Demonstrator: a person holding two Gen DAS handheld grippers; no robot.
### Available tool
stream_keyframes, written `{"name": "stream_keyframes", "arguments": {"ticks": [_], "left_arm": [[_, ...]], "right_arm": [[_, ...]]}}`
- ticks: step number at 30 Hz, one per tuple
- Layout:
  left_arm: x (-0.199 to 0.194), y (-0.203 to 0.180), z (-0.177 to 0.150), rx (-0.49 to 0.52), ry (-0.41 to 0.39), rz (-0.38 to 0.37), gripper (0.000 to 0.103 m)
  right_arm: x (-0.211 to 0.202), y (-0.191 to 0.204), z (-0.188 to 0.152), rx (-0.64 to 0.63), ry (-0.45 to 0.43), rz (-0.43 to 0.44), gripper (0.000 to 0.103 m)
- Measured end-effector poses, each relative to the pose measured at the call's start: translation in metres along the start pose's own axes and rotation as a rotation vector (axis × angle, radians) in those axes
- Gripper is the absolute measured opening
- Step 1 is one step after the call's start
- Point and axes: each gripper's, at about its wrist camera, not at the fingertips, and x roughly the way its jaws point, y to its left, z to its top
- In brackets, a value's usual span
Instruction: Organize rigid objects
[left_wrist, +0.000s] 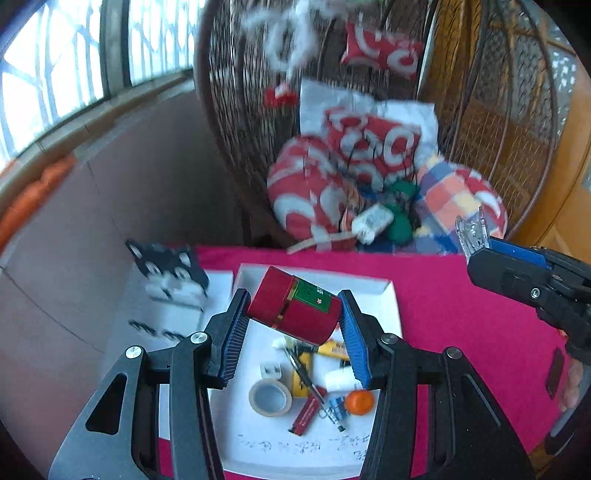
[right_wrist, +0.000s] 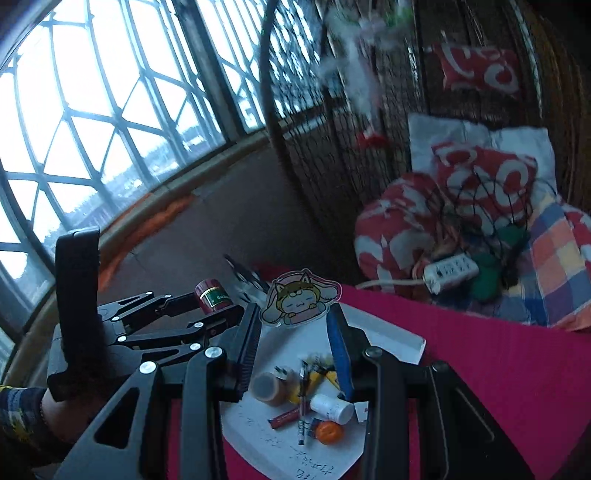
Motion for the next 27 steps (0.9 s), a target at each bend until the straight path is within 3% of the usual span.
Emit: {"name": "stream_keyframes", "arguments": {"ticks": [9,17,19,20,21,22,24,27], "left_arm": [[0.076,0.025,-0.034,-0.061,0.205,0.021,0.048],[0.093,0.032,-0.042,-0.064,0.241,0.037,0.048],[0.095,0.033,-0.043,-0.064,0.248,0.046,0.053],[0.096,0.034,-0.043,-0.066,0.248,0.045,0.059],[0.096,0.036,-0.044,-0.075,0.239,0.042,0.08],[0.096,0.037,-0.044,-0.082,0.232,0.042,0.091],[0.091,0.041,-0.044,-0.103,0.206,0.052,0.097],[0.086,0.044,-0.044,-0.11,0.192,0.058,0.102]], "right_arm": [[0.074,-0.022,-0.035,0.087,0.197,-0.073,0.036],[0.115,-0.021,-0.054,0.077,0.301,-0.119,0.037],[0.118,-0.02,-0.055,0.071,0.31,-0.127,0.037],[0.118,-0.019,-0.056,0.062,0.309,-0.135,0.04],[0.116,-0.017,-0.057,0.052,0.311,-0.143,0.051],[0.117,-0.016,-0.058,0.047,0.311,-0.145,0.074],[0.114,-0.014,-0.058,0.035,0.297,-0.172,0.084],[0.109,-0.015,-0.059,0.049,0.28,-0.156,0.088]]}}
